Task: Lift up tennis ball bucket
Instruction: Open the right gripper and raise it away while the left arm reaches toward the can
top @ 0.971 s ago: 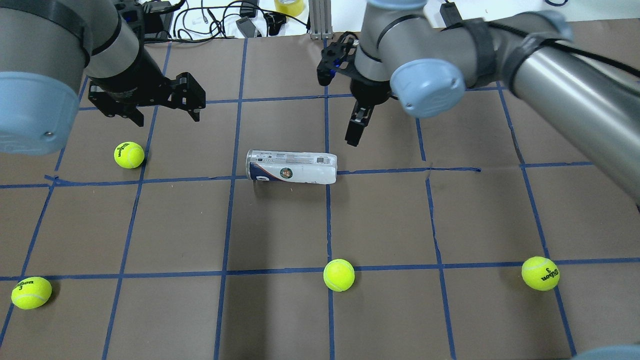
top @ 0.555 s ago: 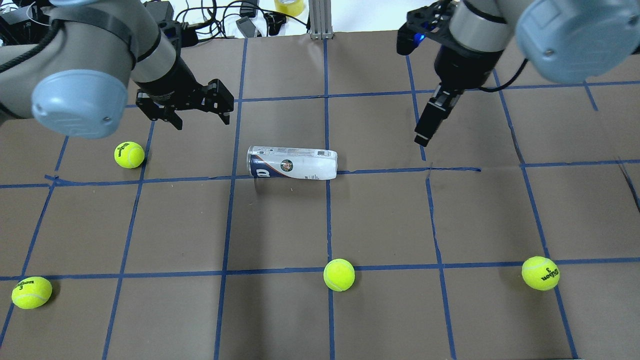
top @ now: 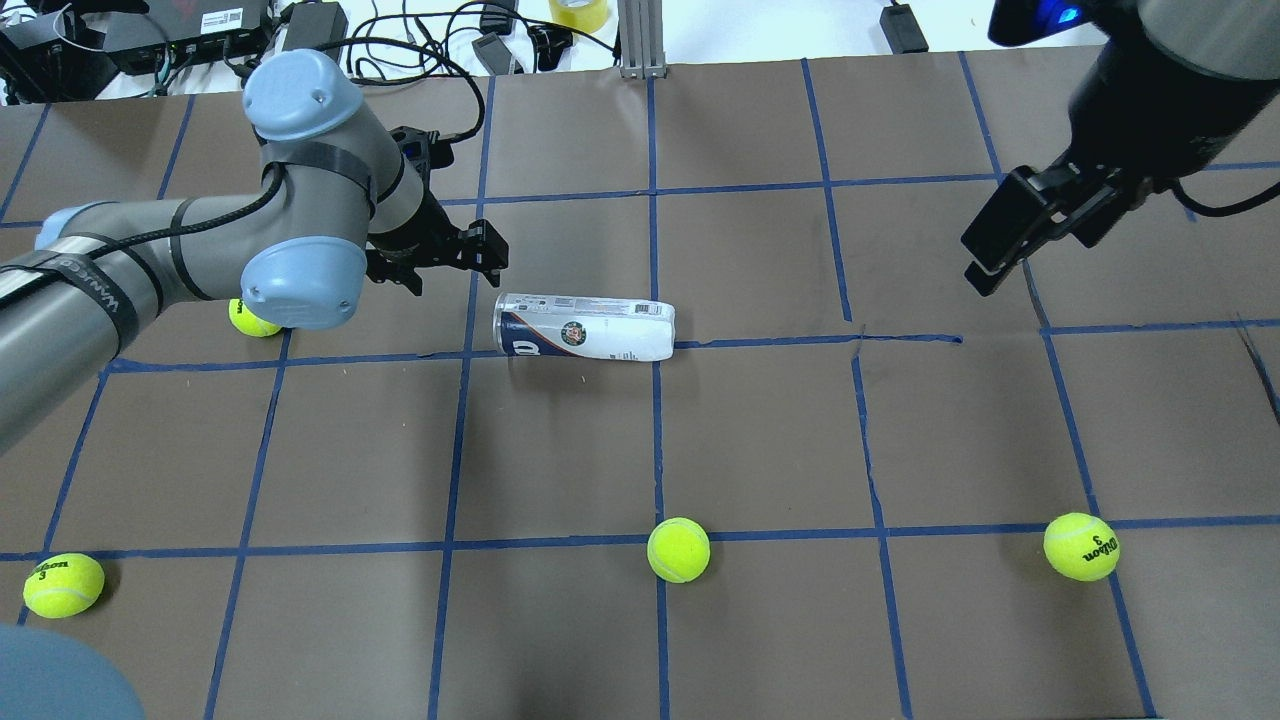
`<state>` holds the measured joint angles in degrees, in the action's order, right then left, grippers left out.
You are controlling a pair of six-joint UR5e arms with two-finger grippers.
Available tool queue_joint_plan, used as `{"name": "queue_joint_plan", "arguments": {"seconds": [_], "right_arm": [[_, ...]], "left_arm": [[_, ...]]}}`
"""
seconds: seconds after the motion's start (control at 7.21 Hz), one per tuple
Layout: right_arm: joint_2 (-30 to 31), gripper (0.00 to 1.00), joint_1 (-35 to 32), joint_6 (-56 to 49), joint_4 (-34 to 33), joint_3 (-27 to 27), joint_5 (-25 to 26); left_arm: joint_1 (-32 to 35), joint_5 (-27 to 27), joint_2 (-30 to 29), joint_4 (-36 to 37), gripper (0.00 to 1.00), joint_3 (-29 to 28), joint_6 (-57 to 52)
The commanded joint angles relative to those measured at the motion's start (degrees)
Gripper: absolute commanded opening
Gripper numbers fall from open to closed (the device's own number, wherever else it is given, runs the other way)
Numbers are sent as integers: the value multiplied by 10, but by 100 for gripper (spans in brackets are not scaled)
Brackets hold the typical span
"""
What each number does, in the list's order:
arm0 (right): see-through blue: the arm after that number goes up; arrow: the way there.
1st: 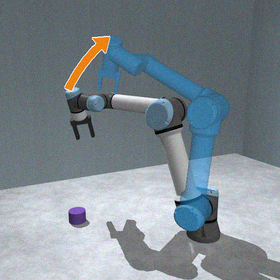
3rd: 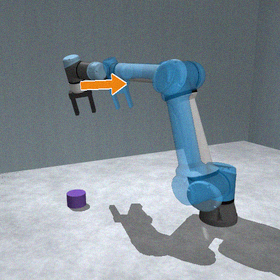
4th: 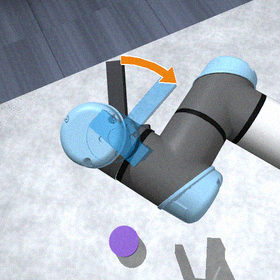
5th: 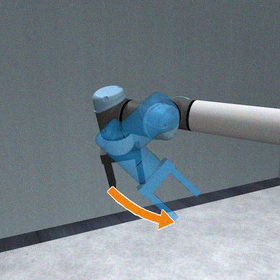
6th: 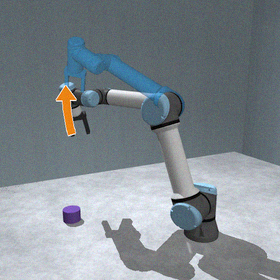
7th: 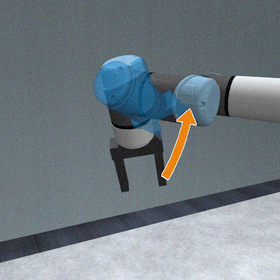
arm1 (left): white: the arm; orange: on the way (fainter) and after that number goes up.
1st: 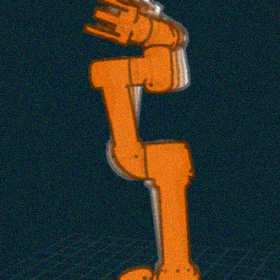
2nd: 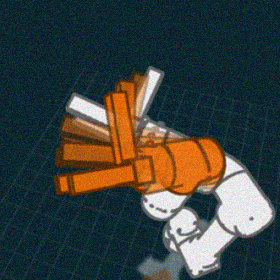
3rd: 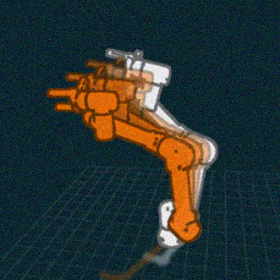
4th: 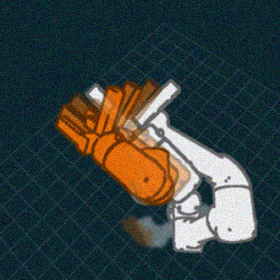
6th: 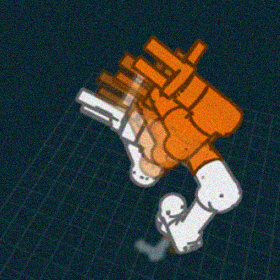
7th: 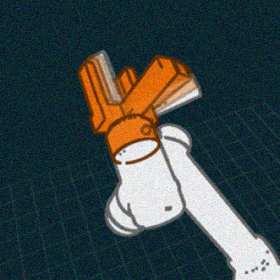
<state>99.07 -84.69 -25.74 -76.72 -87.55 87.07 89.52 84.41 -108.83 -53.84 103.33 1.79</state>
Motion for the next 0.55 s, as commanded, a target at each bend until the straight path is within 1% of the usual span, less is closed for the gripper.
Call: {"name": "queue_joint_plan", "arguments": {"seconds": [0.0,0.14,0.28,0.42], "right_arm": [[10,100,0,96,-32,53,53],[8,100,0,105,-33,62,48],[1,100,-2,171,-30,61,34],[-4,100,-12,186,-36,61,11]], "left_arm": [[-52,-136,-47,-11,100,-14,-24],[-74,-171,-54,-56,100,-29,-22],[-80,-231,-54,-111,100,-56,-28],[-81,-259,-60,-151,100,-70,-28]]}}
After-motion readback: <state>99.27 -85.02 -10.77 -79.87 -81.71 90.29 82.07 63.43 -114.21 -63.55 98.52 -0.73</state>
